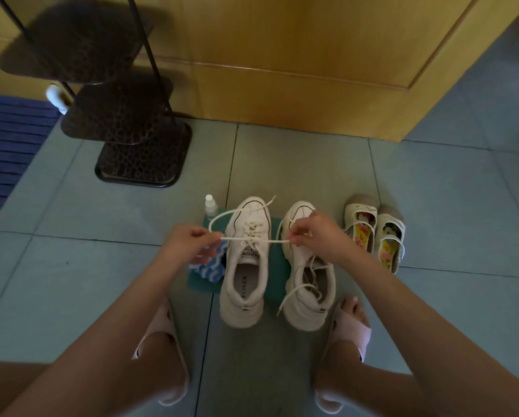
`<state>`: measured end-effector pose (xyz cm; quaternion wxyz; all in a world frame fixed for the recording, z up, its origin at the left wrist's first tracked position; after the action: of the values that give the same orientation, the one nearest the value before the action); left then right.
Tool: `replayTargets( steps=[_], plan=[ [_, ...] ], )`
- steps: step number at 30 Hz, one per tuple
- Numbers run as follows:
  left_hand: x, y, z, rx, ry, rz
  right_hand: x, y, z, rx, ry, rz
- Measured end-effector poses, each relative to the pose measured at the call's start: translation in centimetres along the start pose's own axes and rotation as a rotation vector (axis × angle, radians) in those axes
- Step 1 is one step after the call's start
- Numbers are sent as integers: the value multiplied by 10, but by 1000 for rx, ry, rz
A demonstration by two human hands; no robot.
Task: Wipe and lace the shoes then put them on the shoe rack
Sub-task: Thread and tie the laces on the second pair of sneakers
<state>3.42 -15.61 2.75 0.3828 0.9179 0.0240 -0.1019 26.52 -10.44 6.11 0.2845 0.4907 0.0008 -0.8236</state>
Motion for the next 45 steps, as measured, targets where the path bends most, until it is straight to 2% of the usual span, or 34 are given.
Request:
replayTargets(
  steps=[3, 6, 8, 9, 12, 14, 18, 22, 25, 28, 30, 32, 34, 37, 41, 45],
  plan=[
    [-2, 7, -7, 52, -309, -120, 11, 3, 4, 18, -83, 30],
    [5, 21, -38, 374, -557, -259, 24, -3, 13, 26, -140, 60],
    [18, 30, -51, 566, -633, -160, 28, -7, 19, 13, -168, 65],
    [25, 31, -51, 590, -654, -84, 29, -9, 21, 4, -187, 57],
    [31, 23, -36, 506, -746, 57, 23, -10, 23, -15, -203, 12],
    [27, 17, -26, 469, -755, 71, 16, -8, 20, -31, -140, -25],
    [17, 17, -35, 599, -796, -7, 4, 2, 5, -19, 76, -32],
    [9, 6, -31, 478, -735, 38, 8, 5, 5, -49, 164, 27],
    [7, 8, -34, 396, -401, 103, 12, 6, 12, -111, 215, 69],
    [14, 14, -36, 306, -123, 216, 9, 9, 15, -95, 2, 88],
    [27, 20, -38, 312, 14, 344, 2, 11, 18, -50, -192, 65],
    [33, 18, -38, 336, 141, 379, -4, 9, 25, -36, -315, 22],
    [37, 19, -41, 360, 157, 338, -5, 5, 34, -32, -439, -1],
    [45, 17, -47, 430, 44, 255, -2, -5, 44, 4, -625, -37],
    [59, 10, -46, 477, -151, 291, -5, -19, 56, 16, -797, -148],
    [60, 5, -43, 427, -114, 332, -12, -25, 55, 40, -908, -241]
  ],
)
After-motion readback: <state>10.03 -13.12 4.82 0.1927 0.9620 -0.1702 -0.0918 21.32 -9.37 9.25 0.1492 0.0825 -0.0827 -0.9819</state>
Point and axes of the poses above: each hand's wrist, its own y-axis away from the middle knuckle, its own x-axis out of the palm, z = x × y, the point moved 8 cm from there along -y, towards the middle knuckle, and after that the axes turned 4 degrees about -x, right-handed, at the moved point
